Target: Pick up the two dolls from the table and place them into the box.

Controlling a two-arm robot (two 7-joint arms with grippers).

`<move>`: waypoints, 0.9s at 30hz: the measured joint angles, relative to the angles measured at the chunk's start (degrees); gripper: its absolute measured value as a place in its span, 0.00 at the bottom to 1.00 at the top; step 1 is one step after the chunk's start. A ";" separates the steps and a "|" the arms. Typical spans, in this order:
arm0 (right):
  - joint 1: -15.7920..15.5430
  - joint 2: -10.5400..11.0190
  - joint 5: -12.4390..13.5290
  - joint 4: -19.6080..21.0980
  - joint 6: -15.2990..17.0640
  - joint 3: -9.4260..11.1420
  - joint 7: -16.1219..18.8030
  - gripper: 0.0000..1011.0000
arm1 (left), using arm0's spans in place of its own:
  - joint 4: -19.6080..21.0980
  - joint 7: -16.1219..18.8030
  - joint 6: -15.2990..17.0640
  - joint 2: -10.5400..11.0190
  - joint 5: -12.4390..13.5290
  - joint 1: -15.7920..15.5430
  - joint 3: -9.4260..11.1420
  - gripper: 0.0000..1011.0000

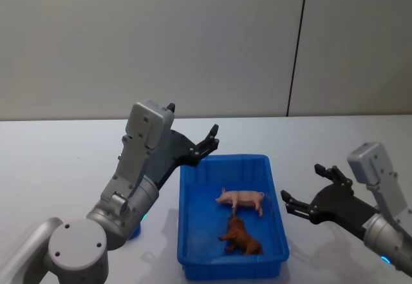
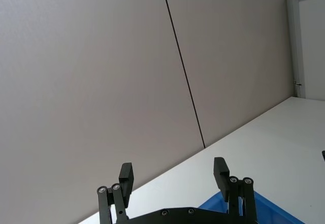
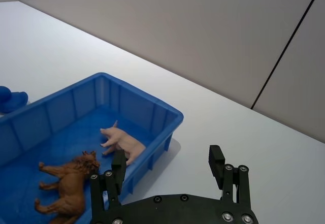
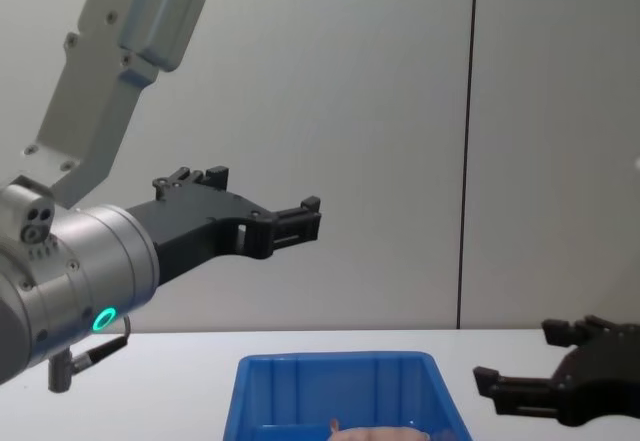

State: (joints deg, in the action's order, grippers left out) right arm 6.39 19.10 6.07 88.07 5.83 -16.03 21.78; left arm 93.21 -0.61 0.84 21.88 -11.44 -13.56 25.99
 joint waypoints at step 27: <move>-0.54 1.53 0.89 -0.55 -0.22 1.25 -0.15 0.99 | 8.86 13.00 6.21 6.21 -4.74 10.47 -0.97 0.99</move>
State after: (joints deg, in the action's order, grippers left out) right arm 5.84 20.62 6.97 87.52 5.61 -14.78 21.63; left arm 102.06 12.38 7.04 28.09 -16.18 -3.09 25.02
